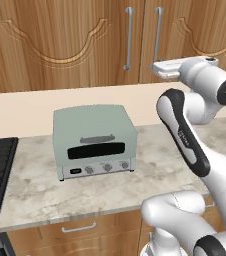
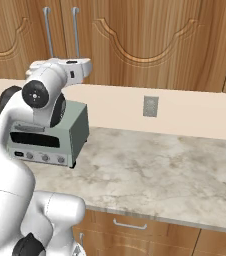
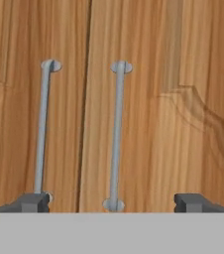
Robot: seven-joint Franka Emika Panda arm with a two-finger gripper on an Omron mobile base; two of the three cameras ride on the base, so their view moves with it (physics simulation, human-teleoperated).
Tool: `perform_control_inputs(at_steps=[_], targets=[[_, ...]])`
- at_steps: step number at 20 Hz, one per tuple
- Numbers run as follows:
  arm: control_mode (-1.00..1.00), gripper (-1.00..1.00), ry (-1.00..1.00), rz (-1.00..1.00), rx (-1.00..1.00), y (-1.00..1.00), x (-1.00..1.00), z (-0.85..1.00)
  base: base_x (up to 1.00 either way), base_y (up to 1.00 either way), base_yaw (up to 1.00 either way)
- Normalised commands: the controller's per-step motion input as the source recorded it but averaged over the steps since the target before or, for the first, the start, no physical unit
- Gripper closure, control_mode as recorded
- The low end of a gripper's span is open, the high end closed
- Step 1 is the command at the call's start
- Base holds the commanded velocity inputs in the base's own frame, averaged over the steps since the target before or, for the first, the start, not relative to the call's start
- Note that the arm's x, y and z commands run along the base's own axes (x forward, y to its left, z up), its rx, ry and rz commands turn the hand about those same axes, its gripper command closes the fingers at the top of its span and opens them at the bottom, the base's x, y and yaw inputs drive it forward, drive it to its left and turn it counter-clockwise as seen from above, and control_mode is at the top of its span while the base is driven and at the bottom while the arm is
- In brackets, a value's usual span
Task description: Open the cabinet directly in front. Then move the liquor and the mug to the dining counter with the candle on it.
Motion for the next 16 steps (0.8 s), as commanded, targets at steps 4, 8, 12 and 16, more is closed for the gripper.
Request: perform_control_inputs(at_steps=[4, 8, 12, 16], targets=[[-1.00, -1.00, 0.07, 0.00, 0.00, 0.00, 0.70, 0.00, 0.00, 0.00, 0.00], [-1.00, -1.00, 0.08, 0.00, 0.01, 0.00, 0.79, 0.00, 0.00, 0.00, 0.00], [-1.00, -1.00, 0.06, 0.00, 0.00, 0.00, 0.77, 0.00, 0.00, 0.00, 0.00], [-1.00, -1.00, 0.03, 0.00, 0.01, 0.00, 0.87, 0.00, 0.00, 0.00, 0.00]])
